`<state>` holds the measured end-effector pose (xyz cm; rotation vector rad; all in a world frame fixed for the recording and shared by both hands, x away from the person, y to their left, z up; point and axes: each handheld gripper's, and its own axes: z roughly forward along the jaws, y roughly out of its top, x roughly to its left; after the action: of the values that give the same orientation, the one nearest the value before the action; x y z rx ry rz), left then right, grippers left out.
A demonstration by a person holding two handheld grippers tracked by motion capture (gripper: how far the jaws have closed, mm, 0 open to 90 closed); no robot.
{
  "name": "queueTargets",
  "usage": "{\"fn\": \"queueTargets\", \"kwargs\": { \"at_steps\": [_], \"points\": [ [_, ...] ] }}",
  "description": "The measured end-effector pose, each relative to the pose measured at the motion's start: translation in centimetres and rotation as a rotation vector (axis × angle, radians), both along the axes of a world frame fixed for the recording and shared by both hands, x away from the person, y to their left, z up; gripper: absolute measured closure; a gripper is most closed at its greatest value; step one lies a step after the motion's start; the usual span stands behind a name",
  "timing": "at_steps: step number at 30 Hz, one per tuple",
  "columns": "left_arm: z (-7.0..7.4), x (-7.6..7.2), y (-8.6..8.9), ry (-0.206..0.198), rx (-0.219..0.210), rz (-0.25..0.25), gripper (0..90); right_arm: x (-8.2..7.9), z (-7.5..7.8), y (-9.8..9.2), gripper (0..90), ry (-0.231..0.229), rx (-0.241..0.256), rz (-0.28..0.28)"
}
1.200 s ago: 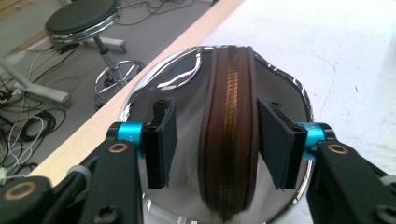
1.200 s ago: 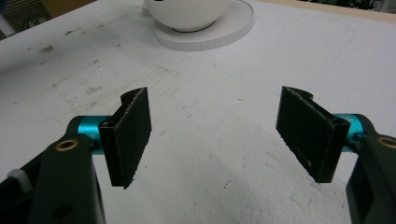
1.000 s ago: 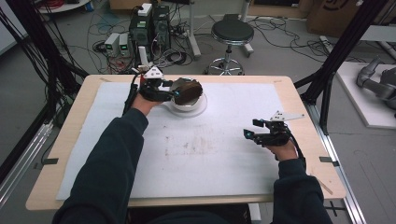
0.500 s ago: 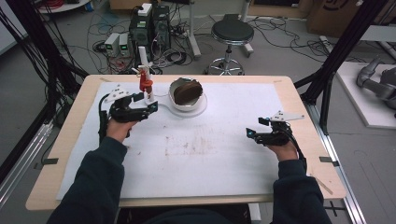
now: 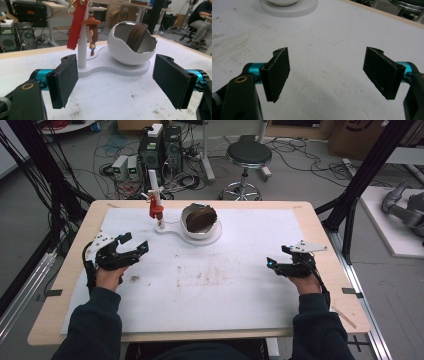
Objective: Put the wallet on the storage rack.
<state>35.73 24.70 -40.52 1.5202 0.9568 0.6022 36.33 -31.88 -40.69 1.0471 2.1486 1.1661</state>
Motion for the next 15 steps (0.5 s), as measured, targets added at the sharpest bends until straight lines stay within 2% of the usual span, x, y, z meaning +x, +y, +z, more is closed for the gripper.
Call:
{"fn": "queueTargets", "kwargs": {
  "at_steps": [7, 15],
  "points": [
    [-0.35, -0.25, 0.01, 0.011, 0.000, -0.013, 20.3, -0.64, 0.44, 0.32, 22.0, -0.028, 0.016, -0.017],
    [-0.56, -0.28, 0.07, 0.016, 0.002, -0.006, 20.3, -0.32, 0.25, 0.55, 22.0, -0.017, 0.014, -0.020]
  ]
}}
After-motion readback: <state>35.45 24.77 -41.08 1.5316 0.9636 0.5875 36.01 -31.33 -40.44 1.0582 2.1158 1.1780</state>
